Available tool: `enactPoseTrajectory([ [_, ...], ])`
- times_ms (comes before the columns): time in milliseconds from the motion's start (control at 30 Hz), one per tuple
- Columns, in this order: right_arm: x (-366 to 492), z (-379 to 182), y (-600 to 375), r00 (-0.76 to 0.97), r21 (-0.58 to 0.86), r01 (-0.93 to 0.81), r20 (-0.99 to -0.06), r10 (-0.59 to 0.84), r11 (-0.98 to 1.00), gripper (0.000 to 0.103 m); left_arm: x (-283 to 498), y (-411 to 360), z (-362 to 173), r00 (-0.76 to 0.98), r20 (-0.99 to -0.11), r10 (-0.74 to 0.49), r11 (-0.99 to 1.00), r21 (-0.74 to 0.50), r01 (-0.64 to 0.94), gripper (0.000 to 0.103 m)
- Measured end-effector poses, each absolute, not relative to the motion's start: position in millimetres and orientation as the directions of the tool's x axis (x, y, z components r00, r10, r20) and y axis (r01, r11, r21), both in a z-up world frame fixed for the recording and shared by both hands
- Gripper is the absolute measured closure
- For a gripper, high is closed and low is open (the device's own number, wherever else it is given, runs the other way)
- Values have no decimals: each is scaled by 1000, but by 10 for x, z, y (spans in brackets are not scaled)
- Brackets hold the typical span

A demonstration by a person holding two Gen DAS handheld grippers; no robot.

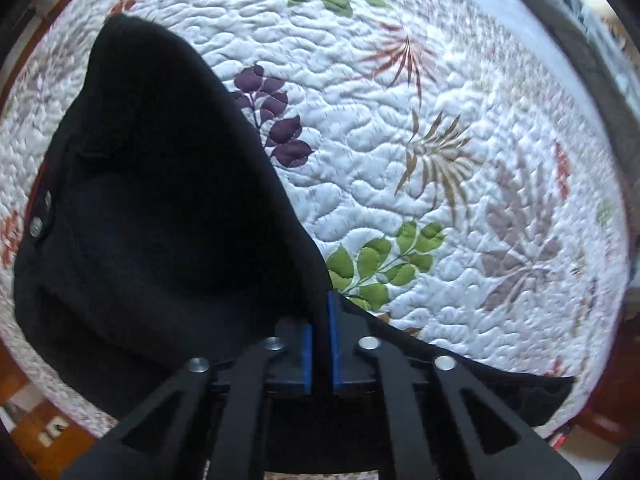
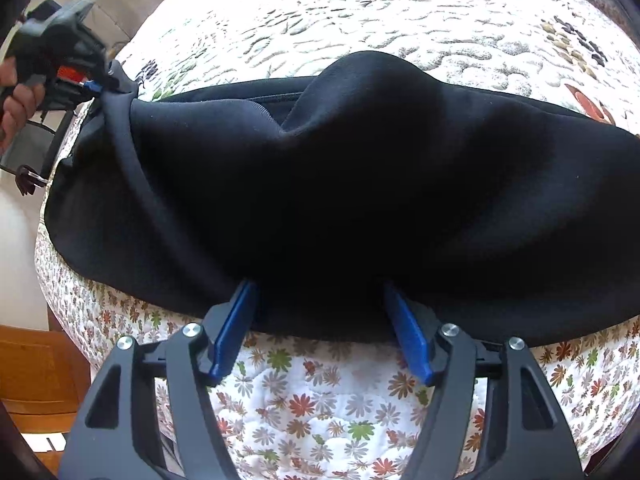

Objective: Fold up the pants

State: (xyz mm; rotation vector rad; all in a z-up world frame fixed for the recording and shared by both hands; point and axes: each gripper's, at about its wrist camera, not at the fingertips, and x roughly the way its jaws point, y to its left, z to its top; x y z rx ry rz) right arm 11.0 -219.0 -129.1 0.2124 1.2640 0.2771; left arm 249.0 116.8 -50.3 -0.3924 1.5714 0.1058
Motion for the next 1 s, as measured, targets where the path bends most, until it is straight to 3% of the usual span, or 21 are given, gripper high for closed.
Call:
enactPoseTrajectory([
  [133,133,-1277,-2301,271,363,-60,-891,365,930,36,2090,1315,-141,231,-953,-196,915,-262,-306,98],
  [367,147,-1269,-2399,264,398,-53,-879,397,916,38,744,1470,248,591,-798,-115,901,-334,-276,98],
  [533,121,-1238,-2379,261,379,-65,-886,382,923,38,194,1685,-198,589,-805,-70,862,-346,-371,97],
  [700,107,-1194,-2307,247,361,-72,-897,367,930,38,48,1865,-595,541,-825,-165,794,-437,-423,92],
  [800,100,-1174,-2282,245,347,-78,-902,356,935,38,60,1952,-596,536,-826,-177,771,-455,-445,81],
  [867,122,-1184,-2237,244,342,-77,-904,350,937,38,79,2047,-577,533,-830,-164,765,-449,-462,65],
  [900,127,-1188,-2241,244,341,-77,-905,349,937,38,102,2100,-584,536,-826,-172,753,-461,-469,64],
  [967,140,-1191,-2232,245,336,-73,-907,343,939,38,154,2220,-676,526,-828,-195,716,-487,-500,70],
  [1000,161,-1195,-2218,247,331,-69,-908,337,941,38,169,2251,-732,516,-833,-200,703,-489,-517,89],
])
